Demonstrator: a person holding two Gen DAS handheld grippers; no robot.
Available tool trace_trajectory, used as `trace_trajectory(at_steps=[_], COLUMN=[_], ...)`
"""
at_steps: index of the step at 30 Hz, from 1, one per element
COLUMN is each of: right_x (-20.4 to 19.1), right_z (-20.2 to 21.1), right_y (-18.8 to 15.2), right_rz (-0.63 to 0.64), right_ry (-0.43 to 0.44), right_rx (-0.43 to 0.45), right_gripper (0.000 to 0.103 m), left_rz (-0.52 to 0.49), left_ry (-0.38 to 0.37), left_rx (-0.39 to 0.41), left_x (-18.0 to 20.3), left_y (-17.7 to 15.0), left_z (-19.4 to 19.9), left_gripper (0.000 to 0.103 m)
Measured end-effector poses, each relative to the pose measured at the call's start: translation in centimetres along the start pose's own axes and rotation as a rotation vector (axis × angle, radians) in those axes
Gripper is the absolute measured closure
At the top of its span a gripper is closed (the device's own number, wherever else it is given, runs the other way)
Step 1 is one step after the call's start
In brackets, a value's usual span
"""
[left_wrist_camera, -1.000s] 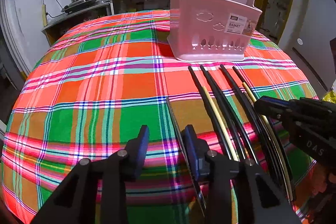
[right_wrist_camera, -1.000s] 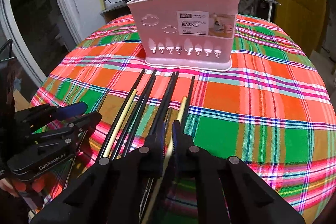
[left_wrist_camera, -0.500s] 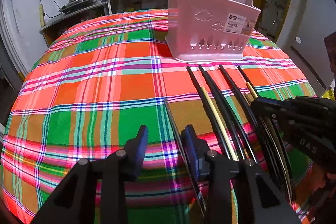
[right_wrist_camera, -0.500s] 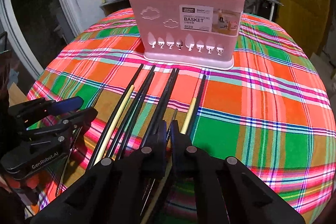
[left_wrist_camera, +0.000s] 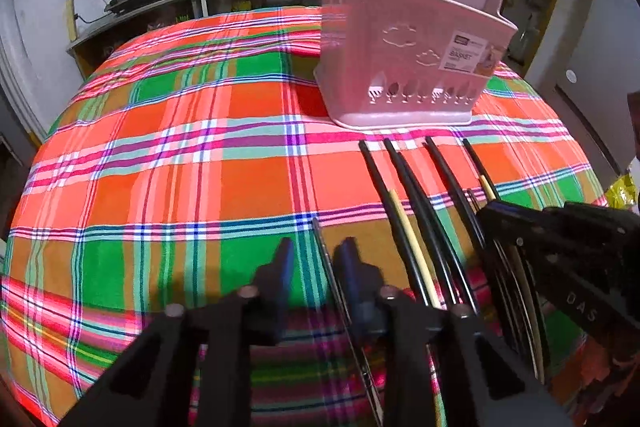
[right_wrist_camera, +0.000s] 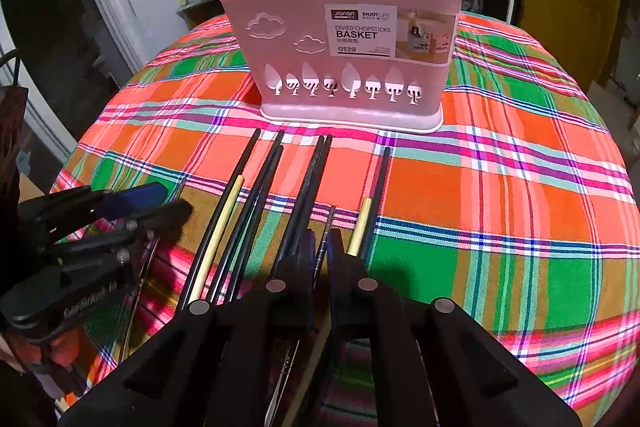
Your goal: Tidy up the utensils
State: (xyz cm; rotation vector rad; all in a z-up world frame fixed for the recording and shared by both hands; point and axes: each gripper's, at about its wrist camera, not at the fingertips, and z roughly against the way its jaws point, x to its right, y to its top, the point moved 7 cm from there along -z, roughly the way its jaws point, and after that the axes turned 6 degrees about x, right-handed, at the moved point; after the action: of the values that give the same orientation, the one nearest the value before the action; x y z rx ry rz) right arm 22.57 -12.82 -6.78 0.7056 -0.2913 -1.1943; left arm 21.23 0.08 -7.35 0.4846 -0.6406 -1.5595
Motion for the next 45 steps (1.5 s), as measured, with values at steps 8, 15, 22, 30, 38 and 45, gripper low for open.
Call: trace_trajectory(at_steps=[8, 15, 22, 30, 38, 45], right_x=[0.1, 0.0, 0.0, 0.6, 0.4, -0.1], right_z=[0.8, 3.5, 5.5, 2.3, 0.1, -0.5], right_y=[0.2, 1.3, 2.2, 0.3, -0.1, 0.3], right_rz=[-0.016, -0.018, -0.013, -0.053, -0.026, 0.012], right_ry=[0.026, 0.051, 0.051, 0.066, 0.027, -0.01], right_rx=[0.022, 0.085, 0.132, 0.035, -0.007, -0.028], right_gripper=[0.098, 0.103, 0.103, 0.099, 0.095, 0.095], left_rz=[0.028, 0.005, -0.021, -0.001, 0.013, 0.004], left_ry=[-0.059, -0.094, -0.104, -0.101, -0.087, -0.062], left_rx=[-0.009, 0.039, 0.102, 0.024, -0.026, -0.061], left_x=[0.2, 1.3, 1.8, 1.2, 0.2, 0.1], left_y=[0.2, 1.2, 2.6, 1.2, 0.3, -0.1], left_z=[0.5, 3.3, 6.4, 3.3, 1.0, -0.1], left_gripper=[0.099, 0.099, 0.099, 0.099, 0.098, 0.097])
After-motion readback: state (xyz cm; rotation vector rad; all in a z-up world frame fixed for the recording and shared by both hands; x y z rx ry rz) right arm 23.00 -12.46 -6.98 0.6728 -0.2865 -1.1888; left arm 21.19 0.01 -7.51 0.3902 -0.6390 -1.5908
